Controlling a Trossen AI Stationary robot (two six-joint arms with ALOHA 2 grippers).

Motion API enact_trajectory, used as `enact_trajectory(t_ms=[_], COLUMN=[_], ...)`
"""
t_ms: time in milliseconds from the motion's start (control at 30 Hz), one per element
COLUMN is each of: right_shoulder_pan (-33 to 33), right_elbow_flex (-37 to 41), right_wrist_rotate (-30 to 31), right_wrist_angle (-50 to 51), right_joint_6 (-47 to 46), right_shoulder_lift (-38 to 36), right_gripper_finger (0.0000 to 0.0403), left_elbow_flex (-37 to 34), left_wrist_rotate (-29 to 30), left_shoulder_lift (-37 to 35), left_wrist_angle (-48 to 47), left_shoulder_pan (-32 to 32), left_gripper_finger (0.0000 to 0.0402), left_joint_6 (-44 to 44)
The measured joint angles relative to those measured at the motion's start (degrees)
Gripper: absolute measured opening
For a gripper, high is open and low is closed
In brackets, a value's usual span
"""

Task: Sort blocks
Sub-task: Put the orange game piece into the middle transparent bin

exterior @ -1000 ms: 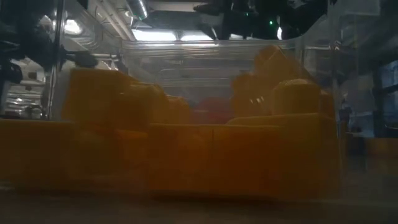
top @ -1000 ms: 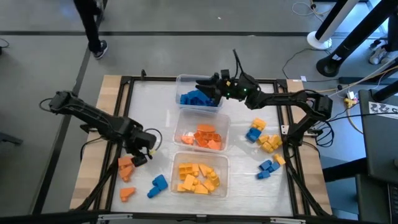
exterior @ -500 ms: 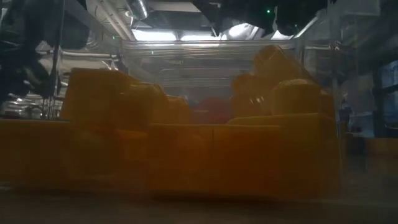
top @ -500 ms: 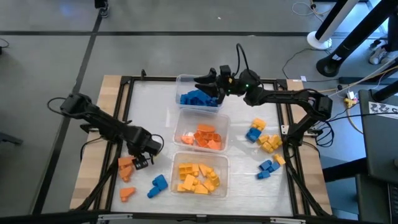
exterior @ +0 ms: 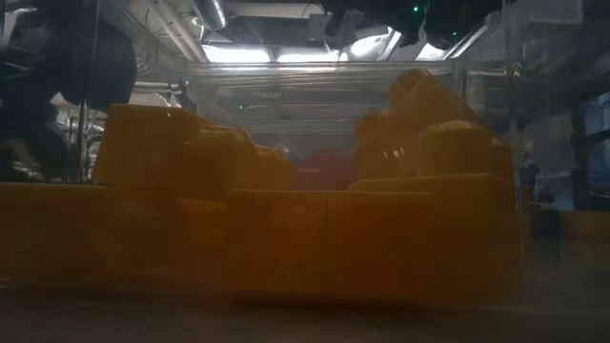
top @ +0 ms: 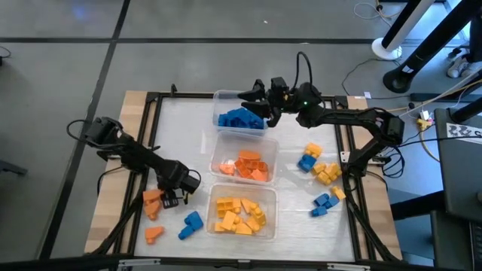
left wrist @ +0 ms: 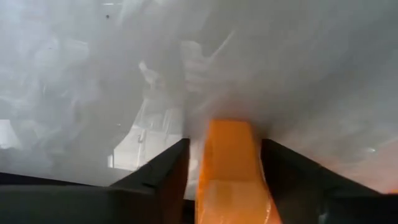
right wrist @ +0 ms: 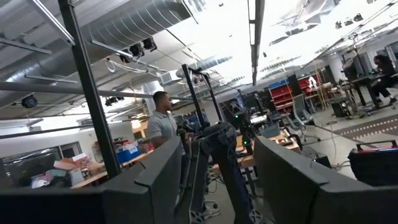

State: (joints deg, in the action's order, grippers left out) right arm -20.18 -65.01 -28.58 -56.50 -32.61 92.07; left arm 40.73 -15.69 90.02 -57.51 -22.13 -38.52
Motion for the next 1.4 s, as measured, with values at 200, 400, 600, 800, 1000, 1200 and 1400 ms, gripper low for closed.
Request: enact_trajectory(t_ms=[200, 400, 600, 800, 1000, 1200, 1400], right_shoulder_pan=[0.0, 0.0, 0.0, -0.1, -0.1, 0.3, 0.3], right_elbow_flex=[0.0, 0.0, 0.0, 0.0, 0.0, 0.0, 0.0], right_wrist_rotate=[-0.5, -0.5, -1.2, -5.3, -12.1, -14.0, -15.4], right_wrist_angle=[-0.7, -0.6, -1.8, -8.0, -8.2, -6.1, 16.1], right_joint_6=[-0.1, -0.1, -0.1, -0.1, 1.4, 1.9, 13.0], right_shoulder_lift=[0.0, 0.0, 0.0, -2.4, -7.8, -12.2, -16.6], right_gripper_finger=[0.0199, 0.0199, 0.0199, 0.0199, 0.0199, 0.0199, 0.0199], left_elbow_flex=[0.0, 0.0, 0.5, 2.4, 4.2, 6.3, 8.9], left_wrist_rotate=[-1.0, -3.5, -5.9, -6.6, -6.4, -6.2, -2.8], left_shoulder_lift=[-0.6, -0.7, -1.6, -6.5, -14.9, -24.5, -32.4], left_wrist_angle=[-0.1, 0.0, -0.5, -2.6, -6.0, -6.1, -1.2], left_shoulder_pan=[0.0, 0.0, 0.0, 0.0, 0.0, 0.2, 2.5], left_gripper_finger=[0.0097, 0.0090, 0.0089, 0.0088, 0.0086, 0.0085, 0.0085], left_joint_6=[-0.2, -0.3, -0.3, -1.4, -4.9, -11.4, -17.3])
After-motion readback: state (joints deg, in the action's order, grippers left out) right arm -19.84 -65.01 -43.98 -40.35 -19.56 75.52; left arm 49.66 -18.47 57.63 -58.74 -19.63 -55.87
